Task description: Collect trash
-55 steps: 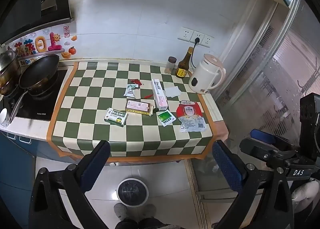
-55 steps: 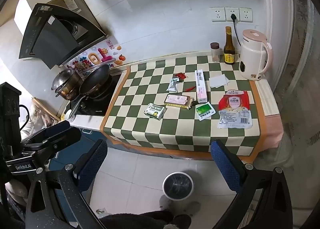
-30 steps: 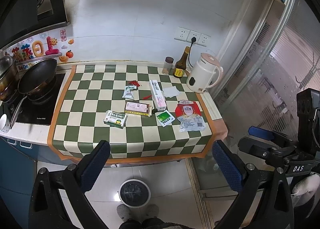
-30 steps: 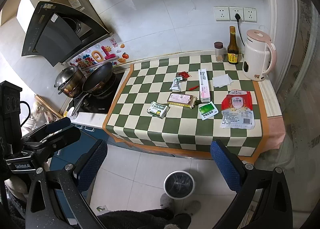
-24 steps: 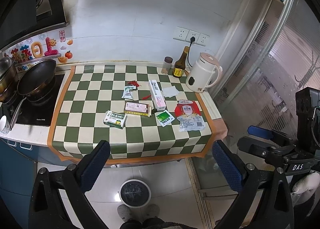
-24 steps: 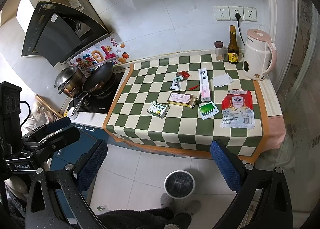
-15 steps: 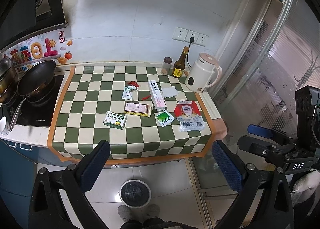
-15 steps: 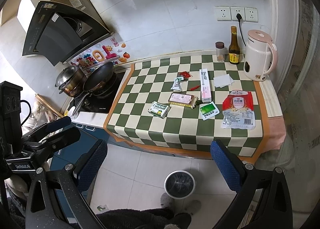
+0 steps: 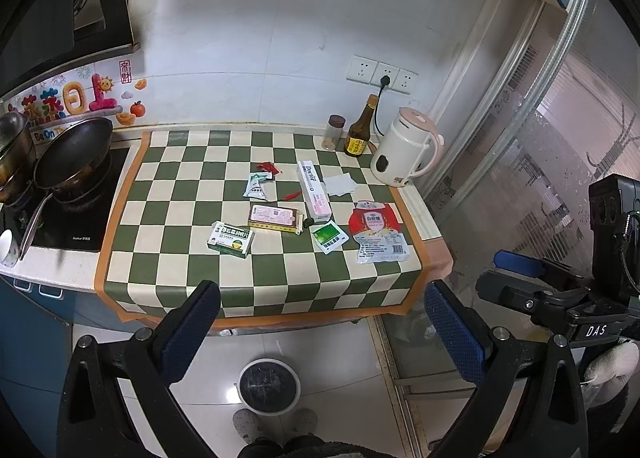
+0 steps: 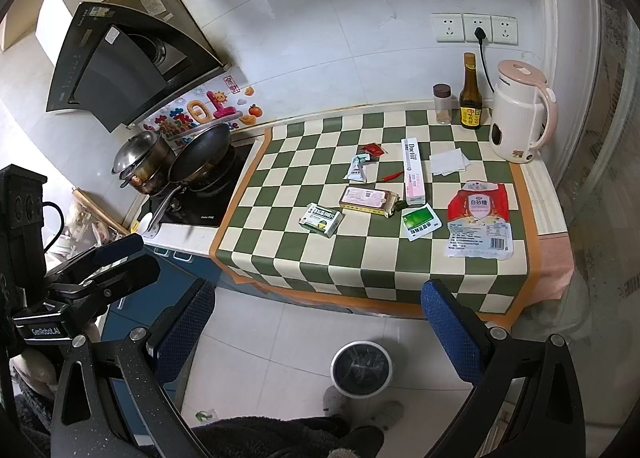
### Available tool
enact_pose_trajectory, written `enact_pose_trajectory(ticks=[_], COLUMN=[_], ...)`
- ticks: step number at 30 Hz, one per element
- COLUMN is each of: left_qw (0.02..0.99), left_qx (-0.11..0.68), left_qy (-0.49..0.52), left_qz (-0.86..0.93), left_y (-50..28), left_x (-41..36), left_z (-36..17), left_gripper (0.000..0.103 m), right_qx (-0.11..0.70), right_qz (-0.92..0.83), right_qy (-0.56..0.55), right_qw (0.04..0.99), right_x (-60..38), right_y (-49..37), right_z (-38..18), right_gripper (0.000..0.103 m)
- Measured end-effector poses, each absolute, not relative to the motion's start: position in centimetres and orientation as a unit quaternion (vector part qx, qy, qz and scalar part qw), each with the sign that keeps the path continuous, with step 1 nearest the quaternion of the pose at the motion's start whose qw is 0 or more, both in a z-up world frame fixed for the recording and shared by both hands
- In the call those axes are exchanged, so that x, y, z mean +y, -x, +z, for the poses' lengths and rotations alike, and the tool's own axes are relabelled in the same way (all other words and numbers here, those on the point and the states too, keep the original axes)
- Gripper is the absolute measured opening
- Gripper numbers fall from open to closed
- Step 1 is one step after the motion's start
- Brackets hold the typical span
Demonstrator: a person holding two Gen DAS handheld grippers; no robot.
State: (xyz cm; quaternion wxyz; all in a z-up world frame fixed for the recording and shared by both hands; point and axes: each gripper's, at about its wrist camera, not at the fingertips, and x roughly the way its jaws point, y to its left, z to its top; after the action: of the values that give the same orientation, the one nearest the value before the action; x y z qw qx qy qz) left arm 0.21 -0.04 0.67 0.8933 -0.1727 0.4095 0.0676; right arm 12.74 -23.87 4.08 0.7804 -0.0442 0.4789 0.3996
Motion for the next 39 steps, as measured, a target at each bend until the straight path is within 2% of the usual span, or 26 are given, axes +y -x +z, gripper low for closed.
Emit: enact_pose_trajectory(ticks=[39], left_qw=[0.892], left_qx=[0.412], left_qy=[0.177], left_qz=[0.060], left_y=[-0.2], left_x=[0.0], left_z=[0.7], left_gripper=[0.103], right_qx=[0.483], right_qz=[0.401], right_qy=[0.046], right_qw=[0.777], right_x=[-20.7], right_y=[-10.6], right_z=[3.7], right_gripper=[0.103])
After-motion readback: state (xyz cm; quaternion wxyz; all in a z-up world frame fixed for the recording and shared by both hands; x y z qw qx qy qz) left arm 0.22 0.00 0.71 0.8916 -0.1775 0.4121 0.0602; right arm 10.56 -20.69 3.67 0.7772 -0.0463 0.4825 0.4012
